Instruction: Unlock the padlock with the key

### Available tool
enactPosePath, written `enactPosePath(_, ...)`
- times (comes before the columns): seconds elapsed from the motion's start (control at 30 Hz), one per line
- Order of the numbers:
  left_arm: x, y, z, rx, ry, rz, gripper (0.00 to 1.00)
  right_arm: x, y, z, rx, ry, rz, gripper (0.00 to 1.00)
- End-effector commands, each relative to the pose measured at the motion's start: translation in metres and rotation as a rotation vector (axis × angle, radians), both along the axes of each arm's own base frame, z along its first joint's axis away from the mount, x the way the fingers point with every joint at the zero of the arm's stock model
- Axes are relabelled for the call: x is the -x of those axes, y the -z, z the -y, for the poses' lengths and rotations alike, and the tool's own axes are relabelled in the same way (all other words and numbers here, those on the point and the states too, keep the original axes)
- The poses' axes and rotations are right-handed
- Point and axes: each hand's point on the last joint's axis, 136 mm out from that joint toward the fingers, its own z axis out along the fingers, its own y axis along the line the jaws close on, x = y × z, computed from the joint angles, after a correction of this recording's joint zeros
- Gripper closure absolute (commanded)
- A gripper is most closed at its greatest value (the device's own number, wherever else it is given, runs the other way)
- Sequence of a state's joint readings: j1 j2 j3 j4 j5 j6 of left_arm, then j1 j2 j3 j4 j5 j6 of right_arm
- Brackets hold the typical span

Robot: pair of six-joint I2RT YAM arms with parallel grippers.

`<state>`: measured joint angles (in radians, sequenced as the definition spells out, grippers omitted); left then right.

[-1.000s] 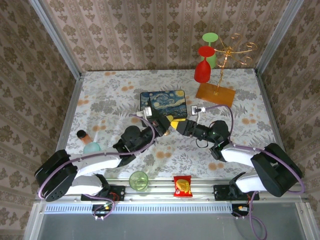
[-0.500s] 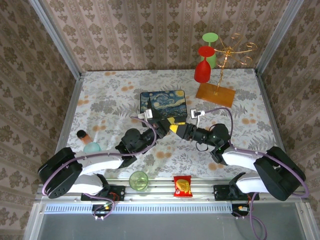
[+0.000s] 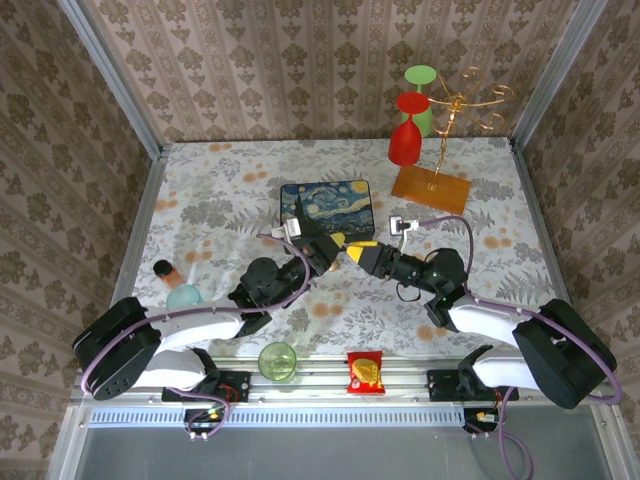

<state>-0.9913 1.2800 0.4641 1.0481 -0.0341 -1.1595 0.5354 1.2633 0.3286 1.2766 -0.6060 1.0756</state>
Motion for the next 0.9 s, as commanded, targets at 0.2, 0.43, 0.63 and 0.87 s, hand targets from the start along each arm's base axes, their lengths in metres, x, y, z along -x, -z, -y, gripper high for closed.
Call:
enactPosePath(0.2,-0.003,-0.009,-0.003,0.031,-0.013,0.010,1.00,-0.002,-0.010,0.000,-0.019,0.007,0.039,0.69)
enactPosePath(0.43,-0.004,-0.005,-0.001,0.044,-0.007,0.005,1.00,-0.004,-0.009,-0.001,-0.015,0.008,0.037,0.79)
enactPosePath(0.63,-0.003,-0.002,0.003,0.039,0.007,0.001,1.00,-0.004,-0.009,0.000,-0.017,0.019,0.039,0.85)
enactPosePath(0.87,-0.002,0.001,0.002,0.013,0.011,-0.005,1.00,-0.006,-0.004,0.001,-0.008,0.028,0.033,1.00)
